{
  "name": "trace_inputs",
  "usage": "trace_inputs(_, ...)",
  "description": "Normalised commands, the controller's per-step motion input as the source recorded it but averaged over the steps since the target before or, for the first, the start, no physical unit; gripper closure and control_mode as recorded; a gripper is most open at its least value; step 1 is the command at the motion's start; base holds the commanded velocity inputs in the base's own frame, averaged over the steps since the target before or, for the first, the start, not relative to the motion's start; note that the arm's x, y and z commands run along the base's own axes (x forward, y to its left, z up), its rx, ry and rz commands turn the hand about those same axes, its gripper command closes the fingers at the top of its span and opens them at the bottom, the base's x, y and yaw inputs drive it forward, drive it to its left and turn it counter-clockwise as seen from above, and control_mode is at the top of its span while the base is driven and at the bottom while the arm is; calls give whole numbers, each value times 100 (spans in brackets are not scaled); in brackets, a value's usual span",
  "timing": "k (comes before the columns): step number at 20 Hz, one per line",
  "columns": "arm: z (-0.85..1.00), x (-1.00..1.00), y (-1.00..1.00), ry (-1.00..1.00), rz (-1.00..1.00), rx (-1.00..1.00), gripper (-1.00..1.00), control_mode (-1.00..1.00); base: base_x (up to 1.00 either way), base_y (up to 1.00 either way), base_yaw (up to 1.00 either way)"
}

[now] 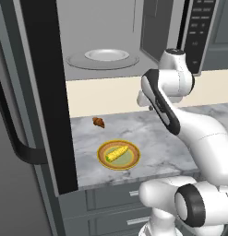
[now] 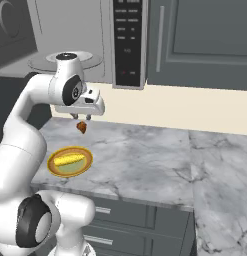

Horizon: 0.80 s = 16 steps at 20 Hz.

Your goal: Pick the corn from the counter and place it in the microwave.

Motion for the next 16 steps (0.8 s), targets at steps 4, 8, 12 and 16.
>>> trace_inputs(4,-15,-45,0,0,0,-2,-100,-100,0,0,0)
trace_inputs(8,-90,-83,67,6,-9,0,-100,-100,0,0,0)
trace_inputs(12,-100,-24,100,4,-29,4,-100,-100,0,0,0)
trace_inputs(16,-96,25,100,3,-53,5,-100,-100,0,0,0)
